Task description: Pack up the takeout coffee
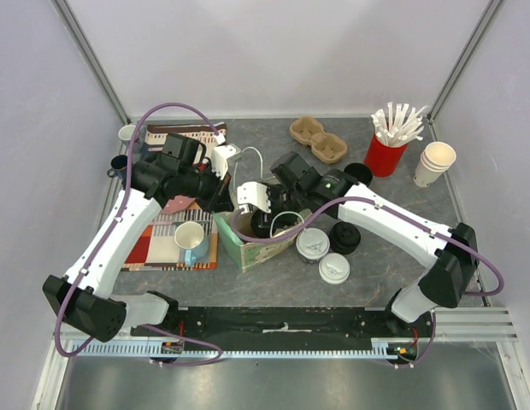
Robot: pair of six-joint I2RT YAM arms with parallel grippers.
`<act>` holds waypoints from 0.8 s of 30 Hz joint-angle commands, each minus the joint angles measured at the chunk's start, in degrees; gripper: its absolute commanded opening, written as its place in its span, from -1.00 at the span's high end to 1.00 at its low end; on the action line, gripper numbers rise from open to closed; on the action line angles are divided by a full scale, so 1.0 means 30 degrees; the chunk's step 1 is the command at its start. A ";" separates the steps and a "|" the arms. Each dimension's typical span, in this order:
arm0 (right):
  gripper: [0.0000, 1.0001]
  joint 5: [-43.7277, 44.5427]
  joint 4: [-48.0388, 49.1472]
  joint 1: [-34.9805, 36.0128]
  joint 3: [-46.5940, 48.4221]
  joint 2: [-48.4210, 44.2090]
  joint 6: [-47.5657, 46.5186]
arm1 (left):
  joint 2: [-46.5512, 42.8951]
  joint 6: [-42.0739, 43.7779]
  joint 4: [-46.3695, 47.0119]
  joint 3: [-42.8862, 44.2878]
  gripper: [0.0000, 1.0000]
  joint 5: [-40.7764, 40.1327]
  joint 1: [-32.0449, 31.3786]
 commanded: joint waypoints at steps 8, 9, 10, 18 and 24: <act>-0.49 -0.3373 0.0649 -0.0046 0.1878 -0.0445 0.2228 | -0.0057 0.0920 -0.0319 0.0845 0.95 -0.0118 0.0029; -0.50 -0.3461 0.0737 -0.0075 0.1908 -0.0533 0.2636 | -0.0087 0.0949 -0.0377 0.0845 0.96 -0.0118 0.0029; -0.50 -0.3607 0.0854 -0.0075 0.1937 -0.0592 0.2872 | -0.0116 0.0921 -0.0320 0.0845 0.95 -0.0089 0.0029; -0.54 -0.4369 0.3664 -0.0280 0.2084 -0.1411 0.5976 | -0.0877 0.1564 -0.0114 0.1168 0.96 -0.0616 -0.0293; -0.56 -0.4692 0.5043 -0.0485 0.2231 -0.1617 0.7882 | -0.1346 0.1624 -0.0085 0.0699 0.95 -0.0645 -0.0586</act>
